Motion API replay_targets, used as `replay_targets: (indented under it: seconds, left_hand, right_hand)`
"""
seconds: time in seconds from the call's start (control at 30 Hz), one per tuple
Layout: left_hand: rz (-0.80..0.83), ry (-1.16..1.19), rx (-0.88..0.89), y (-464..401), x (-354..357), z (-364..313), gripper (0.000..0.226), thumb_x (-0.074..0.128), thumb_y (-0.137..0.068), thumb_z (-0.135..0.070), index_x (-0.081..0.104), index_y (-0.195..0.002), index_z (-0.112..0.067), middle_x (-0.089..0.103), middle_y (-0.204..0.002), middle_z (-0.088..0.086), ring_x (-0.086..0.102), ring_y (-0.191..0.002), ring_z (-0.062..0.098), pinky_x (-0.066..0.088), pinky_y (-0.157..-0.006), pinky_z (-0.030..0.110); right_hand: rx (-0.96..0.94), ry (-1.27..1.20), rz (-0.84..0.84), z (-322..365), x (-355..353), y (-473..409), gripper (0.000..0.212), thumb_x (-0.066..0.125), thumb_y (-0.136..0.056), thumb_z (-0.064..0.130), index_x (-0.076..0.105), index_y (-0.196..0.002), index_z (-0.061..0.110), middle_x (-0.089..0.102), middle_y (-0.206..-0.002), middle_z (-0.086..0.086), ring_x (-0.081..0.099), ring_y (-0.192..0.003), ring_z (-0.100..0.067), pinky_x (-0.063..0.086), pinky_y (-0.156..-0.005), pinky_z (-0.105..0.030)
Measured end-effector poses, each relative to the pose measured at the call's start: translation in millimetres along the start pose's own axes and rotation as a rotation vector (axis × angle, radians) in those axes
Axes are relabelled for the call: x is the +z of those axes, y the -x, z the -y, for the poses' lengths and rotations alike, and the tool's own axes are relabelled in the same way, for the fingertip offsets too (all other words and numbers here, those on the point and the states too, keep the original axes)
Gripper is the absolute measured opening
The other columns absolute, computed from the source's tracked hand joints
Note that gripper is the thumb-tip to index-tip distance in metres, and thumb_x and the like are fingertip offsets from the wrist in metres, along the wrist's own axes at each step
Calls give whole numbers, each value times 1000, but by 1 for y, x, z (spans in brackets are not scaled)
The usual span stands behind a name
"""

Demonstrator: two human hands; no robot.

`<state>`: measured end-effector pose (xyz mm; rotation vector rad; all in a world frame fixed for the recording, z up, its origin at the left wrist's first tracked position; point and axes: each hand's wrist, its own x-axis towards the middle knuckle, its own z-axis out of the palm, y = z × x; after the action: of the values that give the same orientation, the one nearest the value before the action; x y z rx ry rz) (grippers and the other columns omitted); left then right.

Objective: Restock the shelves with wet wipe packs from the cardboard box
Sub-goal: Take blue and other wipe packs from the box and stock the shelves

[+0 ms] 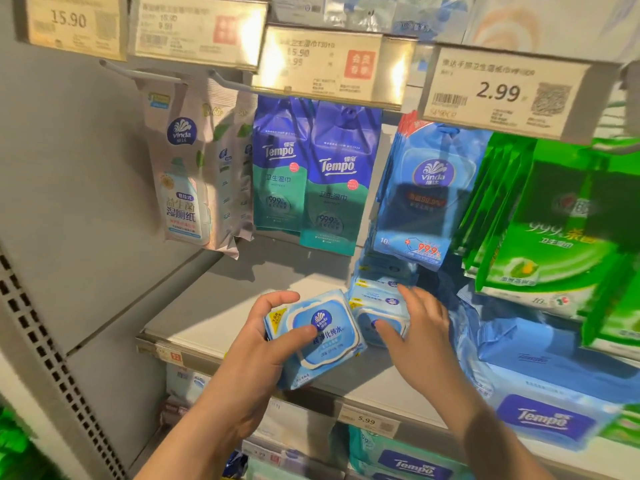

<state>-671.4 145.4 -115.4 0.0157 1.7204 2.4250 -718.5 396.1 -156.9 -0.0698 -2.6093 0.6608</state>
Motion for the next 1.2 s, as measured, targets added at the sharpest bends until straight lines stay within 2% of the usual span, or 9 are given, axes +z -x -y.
replay_targets:
  seconds: [0.1,0.2,0.33,0.47,0.57,0.67,0.73,0.87,1.2]
  left_hand:
    - [55,-43,30,-1,10,7,52,74,-88,-3,57,-124,-36,77,-108,14,75,-99,37,57,-84,51]
    - [121,-75,69,-3,17,14,66,82,-75,-12,59,-125,-47,75,-114,9,75,-101,36,60,-82,48]
    - [240,-119,129,-9,28,26,88,87,-72,1,55,-135,-51,68,-126,7,72,-109,36,61,-86,42]
    - [273,-192,129,-16,36,33,99,91,-73,-9,39,-147,-47,71,-127,-1,70,-115,32,60,-91,41]
    - [270,-364,157,-21,43,35,83,88,-77,-23,43,-143,-43,72,-125,-18,69,-116,9,57,-92,25]
    - [279,-582,218,-25,46,32,66,77,-78,-27,49,-124,-66,62,-111,-49,65,-103,-15,51,-87,11]
    - [243,-696,244,-32,41,36,67,80,-86,-24,52,-113,-79,65,-114,-44,65,-101,-13,53,-94,19]
    - [135,-793,260,-46,32,56,48,84,-84,-25,68,-121,-51,76,-108,-24,70,-99,-1,56,-95,37]
    - [55,-846,344,-57,40,59,36,75,-84,-57,68,-117,-44,77,-98,-23,69,-89,-6,56,-75,24]
  right_hand:
    - [11,-291,-7,23,-23,32,57,50,-96,51,50,-145,23,46,-144,10,42,-135,-4,33,-115,-24]
    - [160,-669,134,44,-42,64,53,48,-83,56,55,-133,38,57,-130,23,52,-111,21,41,-87,-1]
    - [220,-815,247,29,-40,77,60,71,-76,57,51,-132,46,64,-127,20,65,-107,6,55,-84,-17]
    - [282,-772,204,11,-38,77,66,85,-70,48,52,-127,56,67,-126,16,69,-110,-6,59,-92,-35]
    - [306,-720,162,5,-32,79,74,82,-68,52,44,-132,59,63,-131,18,65,-117,-7,55,-100,-41]
    - [279,-587,117,3,-23,77,78,80,-75,48,34,-138,54,51,-140,19,54,-127,-5,49,-107,-41]
    - [252,-500,112,5,-19,73,75,79,-84,34,32,-141,46,48,-140,16,52,-129,-8,48,-107,-39]
    - [285,-361,126,8,-14,67,67,75,-90,25,34,-142,34,41,-128,14,51,-123,-13,46,-101,-33]
    - [333,-228,32,19,-3,57,62,70,-91,19,38,-142,33,57,-135,5,61,-119,-17,53,-98,-36]
